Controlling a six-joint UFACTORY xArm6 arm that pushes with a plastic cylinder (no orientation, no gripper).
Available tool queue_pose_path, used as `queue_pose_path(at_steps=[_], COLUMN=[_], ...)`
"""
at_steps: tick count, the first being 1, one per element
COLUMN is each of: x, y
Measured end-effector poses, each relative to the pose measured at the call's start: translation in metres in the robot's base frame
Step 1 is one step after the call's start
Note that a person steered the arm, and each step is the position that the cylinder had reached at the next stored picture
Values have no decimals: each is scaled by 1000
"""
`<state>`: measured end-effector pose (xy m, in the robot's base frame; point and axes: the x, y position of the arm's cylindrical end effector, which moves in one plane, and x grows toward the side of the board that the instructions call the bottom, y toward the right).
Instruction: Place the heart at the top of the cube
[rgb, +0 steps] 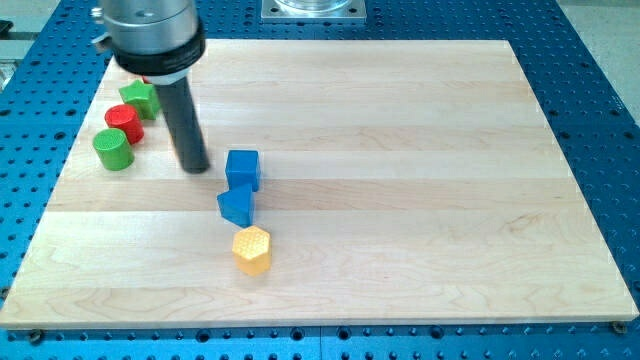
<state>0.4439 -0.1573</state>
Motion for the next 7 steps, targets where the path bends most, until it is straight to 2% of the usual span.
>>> queue_pose_path(at_steps=[1, 4, 7], x=[6, -62, -70], y=[-20, -51, 47])
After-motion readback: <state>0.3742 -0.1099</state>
